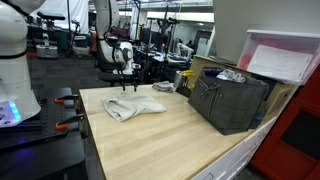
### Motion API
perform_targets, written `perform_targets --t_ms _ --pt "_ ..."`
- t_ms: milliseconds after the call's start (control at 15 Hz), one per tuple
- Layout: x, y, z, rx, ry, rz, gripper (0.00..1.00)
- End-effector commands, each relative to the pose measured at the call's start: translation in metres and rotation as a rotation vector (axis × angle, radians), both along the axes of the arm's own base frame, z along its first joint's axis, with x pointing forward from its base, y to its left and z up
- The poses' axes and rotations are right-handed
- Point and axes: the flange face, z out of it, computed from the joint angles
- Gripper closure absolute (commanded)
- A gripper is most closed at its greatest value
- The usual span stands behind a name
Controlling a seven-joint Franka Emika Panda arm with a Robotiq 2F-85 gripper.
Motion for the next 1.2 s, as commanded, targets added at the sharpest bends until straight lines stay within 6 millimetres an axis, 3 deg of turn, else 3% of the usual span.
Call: perform_targets --t_ms 0,1133 --pt "0.000 0.000 0.016 0.015 -0.037 0.063 0.00" --pt "0.026 -0.030 -0.009 -0.062 -0.282 0.202 0.00"
